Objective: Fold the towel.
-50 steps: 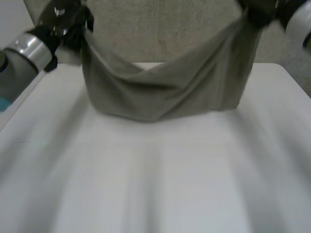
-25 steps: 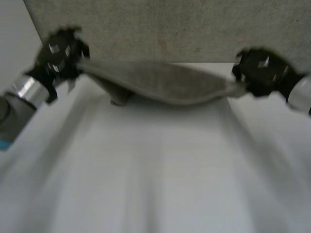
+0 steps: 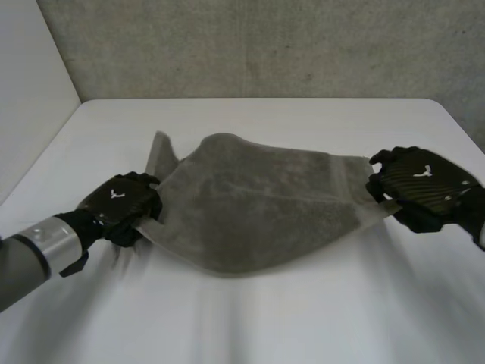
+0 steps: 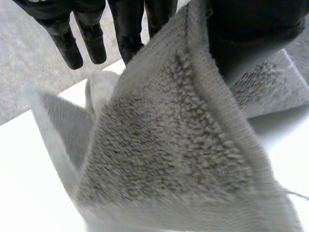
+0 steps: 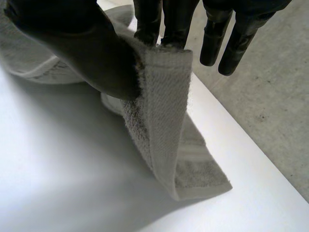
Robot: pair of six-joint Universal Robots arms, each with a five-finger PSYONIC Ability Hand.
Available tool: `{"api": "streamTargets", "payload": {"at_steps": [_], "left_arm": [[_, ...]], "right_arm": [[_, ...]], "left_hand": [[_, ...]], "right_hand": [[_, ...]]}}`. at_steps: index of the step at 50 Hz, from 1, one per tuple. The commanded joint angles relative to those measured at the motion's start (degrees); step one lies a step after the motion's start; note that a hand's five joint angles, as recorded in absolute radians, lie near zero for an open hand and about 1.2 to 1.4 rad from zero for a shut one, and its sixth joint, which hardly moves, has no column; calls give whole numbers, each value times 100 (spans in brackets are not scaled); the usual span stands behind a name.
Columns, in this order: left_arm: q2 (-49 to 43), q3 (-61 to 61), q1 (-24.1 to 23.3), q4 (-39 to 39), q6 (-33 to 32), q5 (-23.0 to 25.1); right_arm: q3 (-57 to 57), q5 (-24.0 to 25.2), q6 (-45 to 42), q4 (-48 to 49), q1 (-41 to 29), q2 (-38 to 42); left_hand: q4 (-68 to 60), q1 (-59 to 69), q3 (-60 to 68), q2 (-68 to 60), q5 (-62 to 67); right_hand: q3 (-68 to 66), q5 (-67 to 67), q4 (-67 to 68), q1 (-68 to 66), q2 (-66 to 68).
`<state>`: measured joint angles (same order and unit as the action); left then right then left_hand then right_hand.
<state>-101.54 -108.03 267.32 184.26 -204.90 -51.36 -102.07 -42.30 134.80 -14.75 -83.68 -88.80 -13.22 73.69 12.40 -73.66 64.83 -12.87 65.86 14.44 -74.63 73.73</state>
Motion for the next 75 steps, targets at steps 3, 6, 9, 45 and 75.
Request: {"api": "streamTargets", "payload": {"at_steps": [3, 6, 9, 45, 75], "left_arm": [[1460, -428, 223, -864, 82, 205], [1645, -464, 259, -1198, 64, 205], [1725, -455, 259, -1453, 64, 205], [99, -271, -207, -1622, 73, 205], [259, 703, -225, -2184, 512, 276]], "right_arm": [[178, 1011, -261, -1354, 1379, -884], [301, 1284, -463, -1635, 1696, -937], [354, 1504, -656, -1951, 1864, -946], [749, 642, -2390, -2374, 2029, -31], [1346, 1410, -2626, -2770, 1576, 932]], "left_hand": [[322, 45, -240, -48, -70], [322, 28, -240, -31, -86], [322, 28, -240, -31, -86], [322, -73, -240, 70, -187], [322, -140, -240, 137, -255]], "right_hand": [[287, 414, -444, -537, 627], [287, 414, -444, -537, 627], [287, 414, -444, -537, 627], [287, 414, -444, -537, 627], [287, 414, -444, -537, 627]]}}
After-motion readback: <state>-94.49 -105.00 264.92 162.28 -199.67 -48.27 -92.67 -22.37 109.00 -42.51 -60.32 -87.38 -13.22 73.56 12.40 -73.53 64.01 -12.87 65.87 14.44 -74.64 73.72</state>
